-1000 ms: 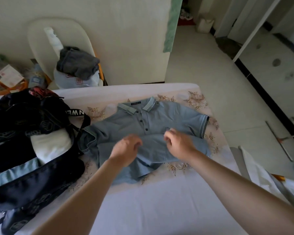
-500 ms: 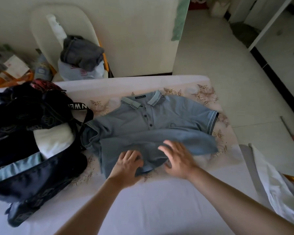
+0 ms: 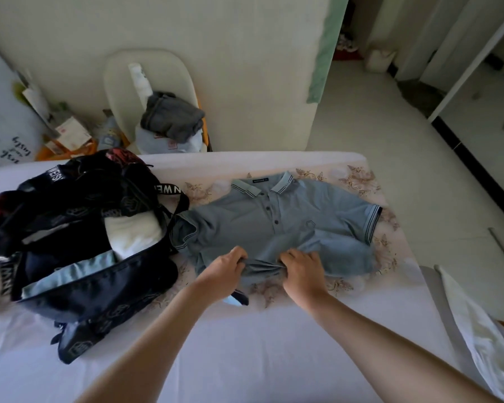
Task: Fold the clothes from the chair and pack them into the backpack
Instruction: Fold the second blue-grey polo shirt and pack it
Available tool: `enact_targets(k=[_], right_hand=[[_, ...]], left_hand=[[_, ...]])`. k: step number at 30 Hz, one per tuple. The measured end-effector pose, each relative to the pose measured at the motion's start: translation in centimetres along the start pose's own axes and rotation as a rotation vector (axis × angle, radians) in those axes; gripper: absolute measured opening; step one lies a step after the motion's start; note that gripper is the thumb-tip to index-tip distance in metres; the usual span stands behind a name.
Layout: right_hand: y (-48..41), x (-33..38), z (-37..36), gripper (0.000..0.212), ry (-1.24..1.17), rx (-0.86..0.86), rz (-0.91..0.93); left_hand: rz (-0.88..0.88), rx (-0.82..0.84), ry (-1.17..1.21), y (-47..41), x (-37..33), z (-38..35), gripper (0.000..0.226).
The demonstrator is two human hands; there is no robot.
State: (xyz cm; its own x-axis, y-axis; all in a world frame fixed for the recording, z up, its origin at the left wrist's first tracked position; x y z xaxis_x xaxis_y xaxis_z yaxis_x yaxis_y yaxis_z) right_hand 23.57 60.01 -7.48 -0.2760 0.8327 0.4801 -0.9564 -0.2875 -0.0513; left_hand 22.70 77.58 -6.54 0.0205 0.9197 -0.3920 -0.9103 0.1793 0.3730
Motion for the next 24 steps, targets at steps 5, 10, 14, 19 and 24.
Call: enact_targets(k=[5, 10, 14, 19, 24], right_hand=[[1.0, 0.0, 4.6, 0.019, -0.070, -0.103, -0.079], [4.2, -3.7, 4.5, 0.018, 0.063, 0.421, -0.443], [4.5, -3.2, 6.6, 0.018, -0.081, 0.553, -0.494], [-2.8, -1.2, 11.6, 0.035, -0.071, 0.384, -0.294], [-10.4, 0.2, 14.3, 0.088, 0.193, 0.047, -0.076]], left_hand=[[-0.079, 0.151, -0.146, 0.7, 0.1, 1.3, 0.021], [-0.263, 0.379, -0.298, 2.6, -0.9, 0.8, 0.025], [-0.275, 0.397, -0.327, 2.0, -2.2, 2.2, 0.026], [0.009, -0.128, -0.541, -4.2, -0.9, 9.8, 0.034], [0.207, -0.315, 0.116, -8.3, -0.2, 13.8, 0.048]])
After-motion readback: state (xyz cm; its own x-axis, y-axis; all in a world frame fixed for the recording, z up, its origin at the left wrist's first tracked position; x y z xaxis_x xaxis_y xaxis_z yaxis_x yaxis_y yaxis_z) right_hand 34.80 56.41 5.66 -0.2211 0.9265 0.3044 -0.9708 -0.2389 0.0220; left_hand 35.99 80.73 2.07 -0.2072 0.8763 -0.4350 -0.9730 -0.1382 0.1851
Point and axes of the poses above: each hand's wrist, its own y-axis away from the middle knuckle, its own z-axis out of the back of the hand, x = y × z, the point moved 9 cm from there along -y, towards the middle knuckle, and after that the axes turned 15 degrees about -y, right-handed, at the moved point
